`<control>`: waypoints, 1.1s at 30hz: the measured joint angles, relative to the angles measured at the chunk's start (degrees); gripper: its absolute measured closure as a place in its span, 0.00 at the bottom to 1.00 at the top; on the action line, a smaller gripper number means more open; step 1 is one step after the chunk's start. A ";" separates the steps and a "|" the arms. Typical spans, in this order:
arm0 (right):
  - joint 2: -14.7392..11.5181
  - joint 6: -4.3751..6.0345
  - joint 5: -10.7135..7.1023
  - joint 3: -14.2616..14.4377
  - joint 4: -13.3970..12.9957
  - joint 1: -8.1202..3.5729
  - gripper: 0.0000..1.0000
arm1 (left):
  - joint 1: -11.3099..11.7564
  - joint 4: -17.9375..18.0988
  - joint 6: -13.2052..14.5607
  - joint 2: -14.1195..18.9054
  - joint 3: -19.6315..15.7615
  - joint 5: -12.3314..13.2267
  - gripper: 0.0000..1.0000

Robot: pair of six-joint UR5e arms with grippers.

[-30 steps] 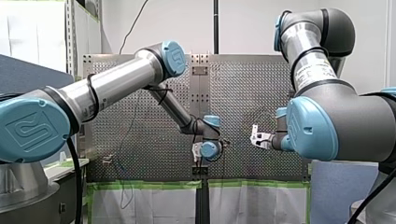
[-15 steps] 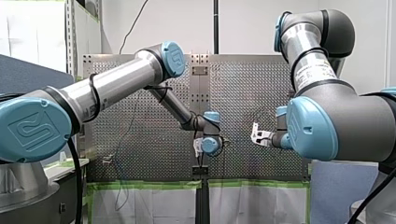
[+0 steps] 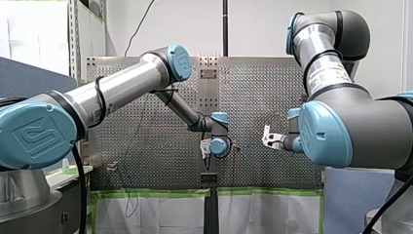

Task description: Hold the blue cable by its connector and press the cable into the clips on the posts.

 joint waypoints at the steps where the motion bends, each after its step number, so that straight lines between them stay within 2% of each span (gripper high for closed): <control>1: 0.00 0.00 0.00 -0.06 0.03 0.00 1.00 | 0.05 -0.03 0.05 0.02 0.00 -0.01 1.00; 9: 0.08 0.01 0.01 -0.15 0.20 0.02 1.00 | -0.02 -0.91 1.08 0.04 0.02 -0.02 1.00; 10: 0.08 0.01 0.00 -0.15 0.21 0.02 1.00 | -0.04 -1.00 1.49 0.04 0.02 -0.03 0.88; 11: 0.09 0.00 0.00 -0.16 0.22 0.02 1.00 | -0.04 -1.02 1.84 0.05 0.02 -0.05 0.60; 12: 0.09 0.01 0.01 -0.16 0.22 0.02 1.00 | -0.03 -1.04 2.22 0.05 0.02 -0.08 0.60; 13: 0.09 0.01 0.00 -0.16 0.23 0.03 1.00 | -0.04 -1.10 2.77 0.05 0.02 -0.22 0.49; 14: 0.11 0.01 0.00 -0.16 0.23 0.02 1.00 | -0.05 -1.20 3.19 0.05 0.02 -0.41 0.45; 16: 0.13 0.00 0.00 -0.16 0.23 0.05 1.00 | -0.12 -1.66 4.16 0.05 0.02 -1.03 0.45; 17: 0.13 0.00 -0.02 -0.16 0.24 0.07 1.00 | -0.15 -1.94 4.56 0.05 0.02 -1.35 0.49; 21: 0.15 0.00 -0.06 -0.16 0.39 0.12 1.00 | -0.34 -3.43 6.30 0.06 0.02 -2.26 0.49; 22: 0.16 -0.03 -0.07 -0.16 0.56 0.10 1.00 | -0.32 -4.01 6.85 0.06 0.02 -2.24 0.44; 23: 0.16 -0.09 -0.06 -0.16 0.73 0.09 1.00 | -0.29 -4.43 7.26 0.06 0.02 -2.18 0.29; 24: 0.16 -0.16 -0.05 -0.16 0.91 0.09 1.00 | -0.27 -4.80 7.67 0.06 0.02 -2.06 0.29; 25: 0.16 -0.22 -0.03 -0.16 1.15 0.08 1.00 | -0.27 -5.30 8.19 0.06 0.02 -1.90 0.21; 26: 0.17 -0.27 -0.02 -0.16 1.30 0.06 1.00 | -0.29 -5.72 8.58 0.06 0.02 -1.80 0.00; 33: 0.17 -0.42 0.00 -0.16 2.46 0.04 1.00 | -1.06 -8.57 11.49 0.06 0.01 -2.94 0.00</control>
